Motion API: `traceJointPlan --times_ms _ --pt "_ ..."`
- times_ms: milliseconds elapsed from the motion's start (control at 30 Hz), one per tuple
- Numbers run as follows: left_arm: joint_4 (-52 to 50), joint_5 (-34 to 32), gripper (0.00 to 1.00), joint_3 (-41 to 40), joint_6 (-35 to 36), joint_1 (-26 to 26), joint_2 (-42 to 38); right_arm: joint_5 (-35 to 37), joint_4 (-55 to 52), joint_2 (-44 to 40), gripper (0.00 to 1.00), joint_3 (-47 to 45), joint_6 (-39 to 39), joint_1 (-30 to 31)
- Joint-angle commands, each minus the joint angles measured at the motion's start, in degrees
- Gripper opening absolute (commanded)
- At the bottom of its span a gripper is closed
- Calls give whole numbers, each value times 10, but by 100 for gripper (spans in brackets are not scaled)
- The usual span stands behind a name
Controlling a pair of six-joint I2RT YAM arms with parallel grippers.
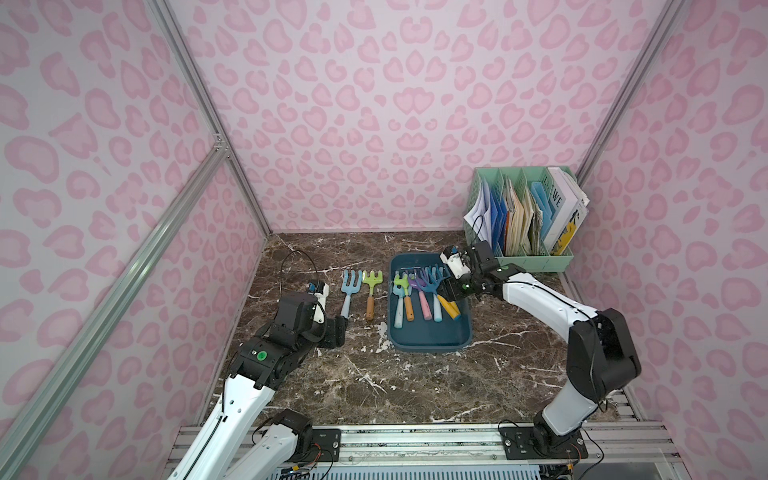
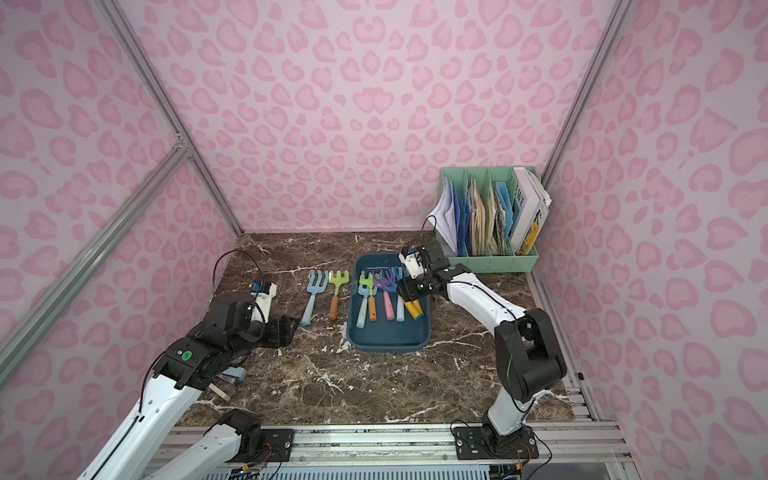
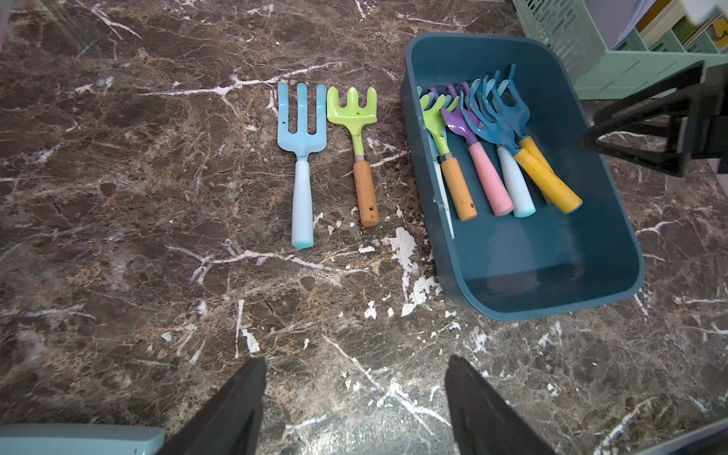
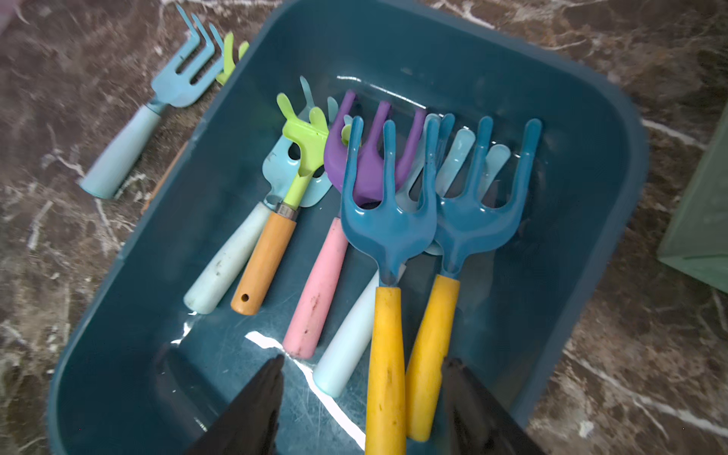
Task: Take the hand rake out of the storage box
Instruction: Pick up the rake from the storage box.
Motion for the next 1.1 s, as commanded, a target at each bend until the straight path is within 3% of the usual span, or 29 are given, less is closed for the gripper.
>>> traceJointPlan --times_ms 0,167,367,567,867,1067 --pt "12 28 76 0 -7 2 5 47 -32 25 65 12 -28 6" --pt "13 43 76 4 -6 3 12 48 -34 63 64 16 -31 6" --pt "12 47 76 2 -7 3 6 40 -54 95 55 41 -37 6" --pt "15 47 75 3 -5 4 -4 32 -67 109 35 64 -34 4" --pt "7 48 75 -1 -8 4 -22 27 -85 139 43 84 -23 11" --pt "9 50 75 0 -7 4 -22 12 -84 139 24 89 -5 22"
